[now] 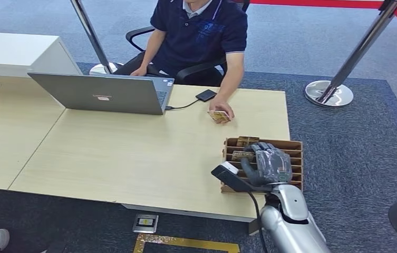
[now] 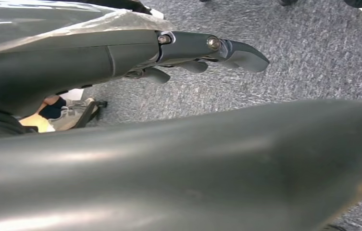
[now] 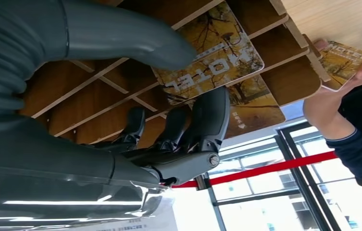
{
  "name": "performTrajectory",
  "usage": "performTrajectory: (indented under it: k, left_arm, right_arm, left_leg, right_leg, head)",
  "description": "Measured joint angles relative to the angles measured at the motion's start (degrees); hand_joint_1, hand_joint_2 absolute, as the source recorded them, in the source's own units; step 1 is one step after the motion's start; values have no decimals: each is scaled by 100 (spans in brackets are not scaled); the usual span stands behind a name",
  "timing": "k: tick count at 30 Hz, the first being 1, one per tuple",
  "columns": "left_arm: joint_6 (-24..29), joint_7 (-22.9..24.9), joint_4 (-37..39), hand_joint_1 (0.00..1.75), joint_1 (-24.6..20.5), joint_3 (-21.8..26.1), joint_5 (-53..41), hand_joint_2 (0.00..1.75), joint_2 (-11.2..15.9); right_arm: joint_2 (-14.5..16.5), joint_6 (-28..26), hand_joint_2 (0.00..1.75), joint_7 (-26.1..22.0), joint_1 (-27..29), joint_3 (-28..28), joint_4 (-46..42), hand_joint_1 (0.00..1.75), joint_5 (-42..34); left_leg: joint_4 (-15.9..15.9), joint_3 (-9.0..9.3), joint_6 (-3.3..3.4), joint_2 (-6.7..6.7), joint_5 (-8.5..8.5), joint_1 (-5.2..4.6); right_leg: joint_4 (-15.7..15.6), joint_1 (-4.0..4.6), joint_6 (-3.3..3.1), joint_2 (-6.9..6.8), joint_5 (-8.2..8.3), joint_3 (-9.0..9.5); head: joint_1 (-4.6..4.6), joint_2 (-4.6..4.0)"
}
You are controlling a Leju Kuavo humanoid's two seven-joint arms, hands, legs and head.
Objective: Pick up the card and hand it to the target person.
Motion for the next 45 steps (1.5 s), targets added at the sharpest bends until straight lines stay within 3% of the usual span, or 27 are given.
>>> performTrajectory:
  k: [5,7,9,11,23,36,45]
  left_arm:
    - [8,1,0,0,0,0,8,0,0]
    - [14,1,0,0,0,0,16,0,0]
    - [17,1,0,0,0,0,19,0,0]
    - [17,2,0,0,-1,0,20,0,0]
    - [15,3,0,0,-1,2,46,0,0]
    - [-11,1,0,0,-2,4,79,0,0]
    - [-71,1,0,0,-7,3,1,0,0]
  right_arm:
    - [17,-1,175,-25,-35,-3,44,104,17]
    - [30,-20,175,-40,-47,-9,60,127,19]
    - [37,-35,175,-56,-51,-13,74,162,20]
    - [45,-49,175,-64,-53,-14,84,175,27]
    - [11,62,175,-89,181,-15,-297,175,149]
    - [-366,613,175,-298,812,98,-2050,175,31]
    - [-485,683,175,-369,568,357,-2638,175,-238]
  left_leg:
    - [0,1,0,0,0,0]
    - [0,1,0,0,0,0]
    - [0,1,0,0,0,0]
    - [0,1,0,0,0,0]
    - [0,1,0,0,0,0]
    - [0,-5,0,-1,-1,0]
    - [0,-3,0,0,-1,0]
  right_leg:
    - [0,0,0,0,0,0]
    - [0,0,0,0,0,0]
    - [0,0,0,0,0,0]
    - [0,0,0,0,0,0]
    - [0,0,0,0,0,1]
    - [-2,0,0,0,-1,-3]
    - [0,0,0,0,0,-1]
  head:
    - [1,0]
    - [1,0]
    - [1,0]
    - [0,0]
    - [1,0]
    - [1,0]
    - [1,0]
